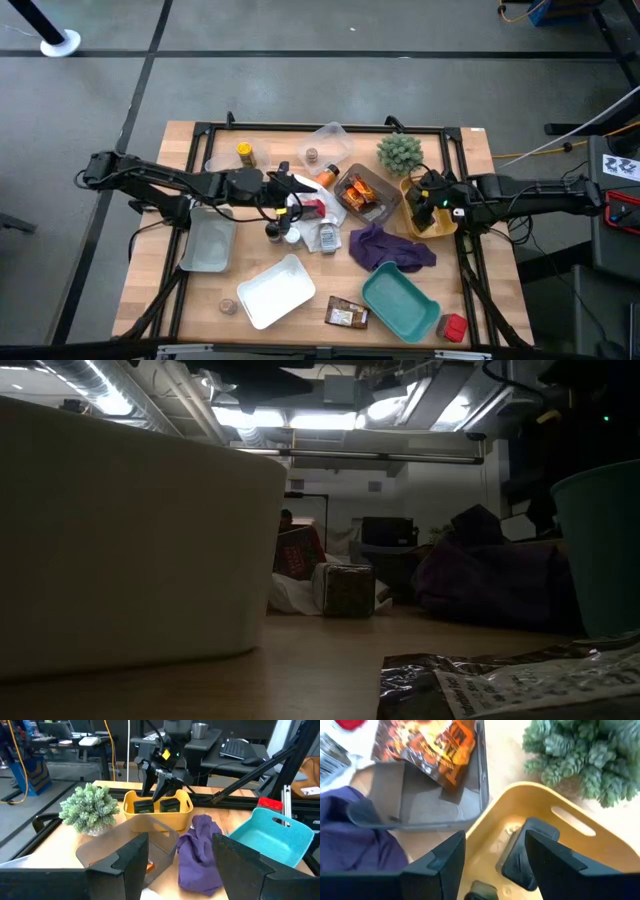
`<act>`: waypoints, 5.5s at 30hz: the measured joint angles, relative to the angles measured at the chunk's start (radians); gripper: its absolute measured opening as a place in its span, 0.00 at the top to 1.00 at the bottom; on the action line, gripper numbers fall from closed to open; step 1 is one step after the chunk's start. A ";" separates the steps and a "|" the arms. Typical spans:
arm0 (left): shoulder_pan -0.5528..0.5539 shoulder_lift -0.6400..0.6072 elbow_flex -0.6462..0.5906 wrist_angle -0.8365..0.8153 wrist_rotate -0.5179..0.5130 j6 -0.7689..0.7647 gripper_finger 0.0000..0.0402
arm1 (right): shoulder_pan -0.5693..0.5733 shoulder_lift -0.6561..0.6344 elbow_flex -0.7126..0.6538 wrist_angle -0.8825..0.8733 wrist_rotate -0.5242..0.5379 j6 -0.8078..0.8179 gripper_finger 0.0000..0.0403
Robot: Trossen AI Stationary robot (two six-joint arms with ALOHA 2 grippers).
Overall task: Sort spices by type
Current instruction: Put the violet spice bottle into the gray bin
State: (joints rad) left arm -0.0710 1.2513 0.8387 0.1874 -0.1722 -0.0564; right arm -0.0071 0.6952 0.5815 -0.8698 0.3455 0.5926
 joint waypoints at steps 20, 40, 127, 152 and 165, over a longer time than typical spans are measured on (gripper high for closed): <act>-0.060 -0.102 0.075 -0.737 0.001 -0.258 0.50 | 0.000 0.001 0.010 0.009 0.000 0.003 0.49; -0.036 -0.097 0.076 -0.834 0.057 -0.366 0.33 | 0.000 0.001 0.010 0.010 -0.018 0.004 0.49; -0.137 0.092 0.192 -1.176 0.031 -0.443 0.50 | 0.000 0.001 0.009 0.007 -0.025 0.003 0.49; -0.239 -0.217 0.178 -1.628 -0.023 -1.012 0.49 | 0.000 0.001 0.009 0.007 -0.025 0.003 0.49; -0.320 -0.216 -0.051 -1.435 -0.057 -1.276 0.49 | 0.000 0.001 0.009 0.007 -0.025 0.003 0.49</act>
State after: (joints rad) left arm -0.3911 1.0357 0.7881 -1.2474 -0.2291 -1.3326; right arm -0.0067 0.6964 0.5907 -0.8631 0.3202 0.5957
